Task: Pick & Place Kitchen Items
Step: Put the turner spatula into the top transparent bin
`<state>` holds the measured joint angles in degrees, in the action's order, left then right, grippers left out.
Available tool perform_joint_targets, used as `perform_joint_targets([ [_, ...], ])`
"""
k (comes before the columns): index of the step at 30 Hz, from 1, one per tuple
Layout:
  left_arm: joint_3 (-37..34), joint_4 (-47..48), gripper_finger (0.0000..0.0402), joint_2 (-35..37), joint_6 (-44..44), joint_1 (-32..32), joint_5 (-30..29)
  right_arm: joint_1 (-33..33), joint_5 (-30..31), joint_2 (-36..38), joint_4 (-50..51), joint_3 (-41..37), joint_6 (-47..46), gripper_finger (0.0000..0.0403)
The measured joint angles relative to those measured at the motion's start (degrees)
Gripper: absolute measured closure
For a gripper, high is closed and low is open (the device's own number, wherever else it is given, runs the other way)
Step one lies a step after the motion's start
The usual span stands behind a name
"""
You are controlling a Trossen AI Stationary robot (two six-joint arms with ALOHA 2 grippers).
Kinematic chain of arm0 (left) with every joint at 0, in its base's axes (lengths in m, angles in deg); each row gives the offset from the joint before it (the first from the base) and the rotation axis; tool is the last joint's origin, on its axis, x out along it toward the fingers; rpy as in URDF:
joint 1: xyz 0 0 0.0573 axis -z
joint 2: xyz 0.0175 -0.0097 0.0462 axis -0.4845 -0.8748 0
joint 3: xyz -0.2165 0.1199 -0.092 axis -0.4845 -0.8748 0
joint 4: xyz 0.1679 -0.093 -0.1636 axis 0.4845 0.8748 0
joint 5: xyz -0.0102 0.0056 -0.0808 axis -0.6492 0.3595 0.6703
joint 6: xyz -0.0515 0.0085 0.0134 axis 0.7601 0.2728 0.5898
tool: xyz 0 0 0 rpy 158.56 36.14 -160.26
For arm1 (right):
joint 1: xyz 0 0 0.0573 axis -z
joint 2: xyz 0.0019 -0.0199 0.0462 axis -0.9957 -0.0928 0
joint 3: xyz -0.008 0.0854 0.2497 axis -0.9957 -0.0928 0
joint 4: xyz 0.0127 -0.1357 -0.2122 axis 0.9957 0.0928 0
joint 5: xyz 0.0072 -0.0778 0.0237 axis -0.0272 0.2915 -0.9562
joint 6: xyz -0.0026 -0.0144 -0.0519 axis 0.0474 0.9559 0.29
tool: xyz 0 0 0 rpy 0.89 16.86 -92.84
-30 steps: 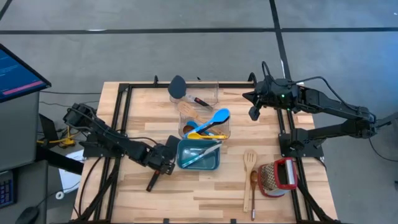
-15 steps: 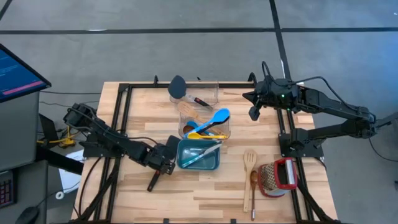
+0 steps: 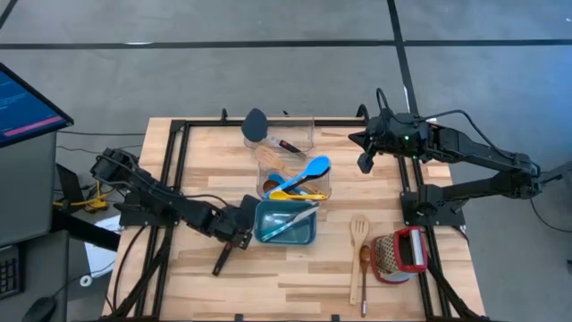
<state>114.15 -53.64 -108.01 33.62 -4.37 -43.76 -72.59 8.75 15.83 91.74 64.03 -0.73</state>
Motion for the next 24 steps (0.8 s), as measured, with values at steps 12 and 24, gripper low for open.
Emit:
perform_joint_targets([
  [12, -0.2, 3.9, 0.0361, 2.4, 2.1, 0.2, 4.8, 0.0, 0.0, 0.0, 0.0, 0.0, 0.0, 0.0403],
  [24, -0.2, 20.6, 0.0361, 13.8, 6.6, 1.2, 3.3, 0.0, 0.0, 0.0, 0.1, 0.0, 0.0, 0.0403],
])
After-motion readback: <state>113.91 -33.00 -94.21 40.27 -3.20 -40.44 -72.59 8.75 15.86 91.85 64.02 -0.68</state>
